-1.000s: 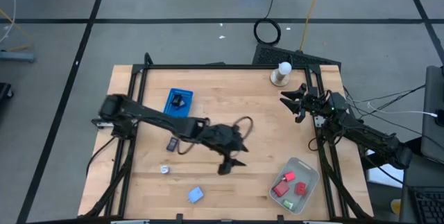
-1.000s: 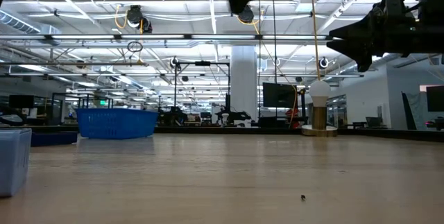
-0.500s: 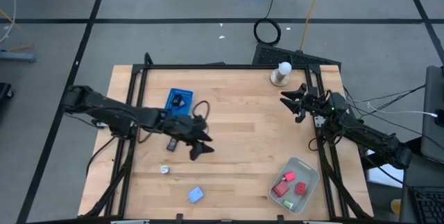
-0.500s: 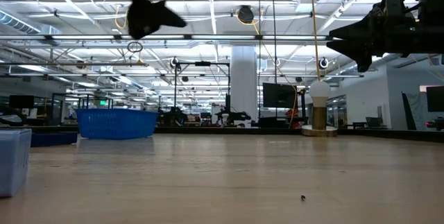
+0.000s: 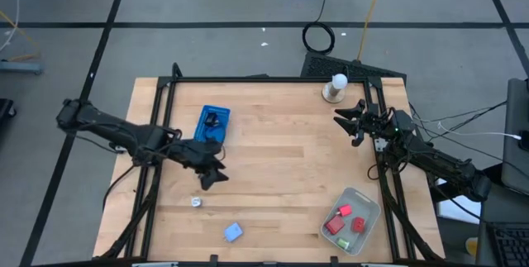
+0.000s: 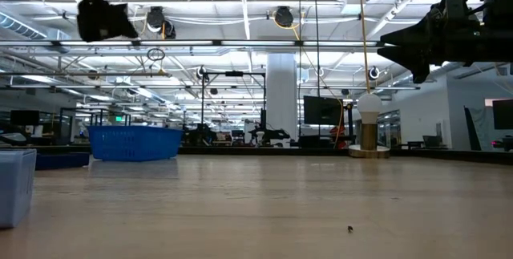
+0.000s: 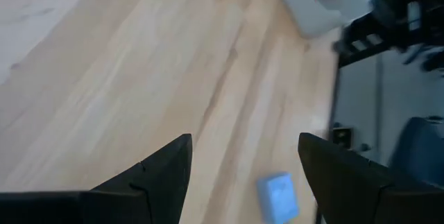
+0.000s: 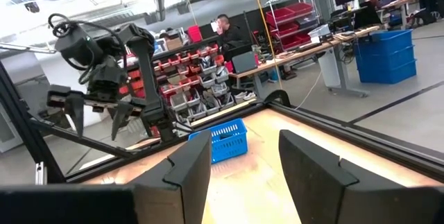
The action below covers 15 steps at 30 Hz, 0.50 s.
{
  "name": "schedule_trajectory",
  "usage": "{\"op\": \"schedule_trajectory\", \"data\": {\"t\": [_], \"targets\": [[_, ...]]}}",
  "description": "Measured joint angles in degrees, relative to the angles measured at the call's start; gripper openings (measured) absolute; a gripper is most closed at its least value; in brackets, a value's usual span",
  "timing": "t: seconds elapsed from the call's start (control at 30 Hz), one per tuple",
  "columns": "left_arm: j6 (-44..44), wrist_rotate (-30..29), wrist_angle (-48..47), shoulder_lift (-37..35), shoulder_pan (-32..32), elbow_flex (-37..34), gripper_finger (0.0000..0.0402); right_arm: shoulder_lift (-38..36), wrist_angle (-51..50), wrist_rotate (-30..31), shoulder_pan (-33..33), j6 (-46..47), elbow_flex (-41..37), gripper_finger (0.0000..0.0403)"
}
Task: Pick & Place Office items
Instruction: Put the blue charger adapter into the white bin
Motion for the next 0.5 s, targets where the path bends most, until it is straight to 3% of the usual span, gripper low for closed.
{"op": "schedule_trajectory", "data": {"t": [0.23,0.5], "targets": [[-4.2,-5.0,-11.4,0.2,-5.4,4.5,0.0266,0.0,0.0,0.0,0.0,0.0,0.0,0.016],[-9.3,-7.6,-25.3,9.5,-10.0,15.7,0.0266,0.0,0.0,0.0,0.0,0.0,0.0,0.016]]}}
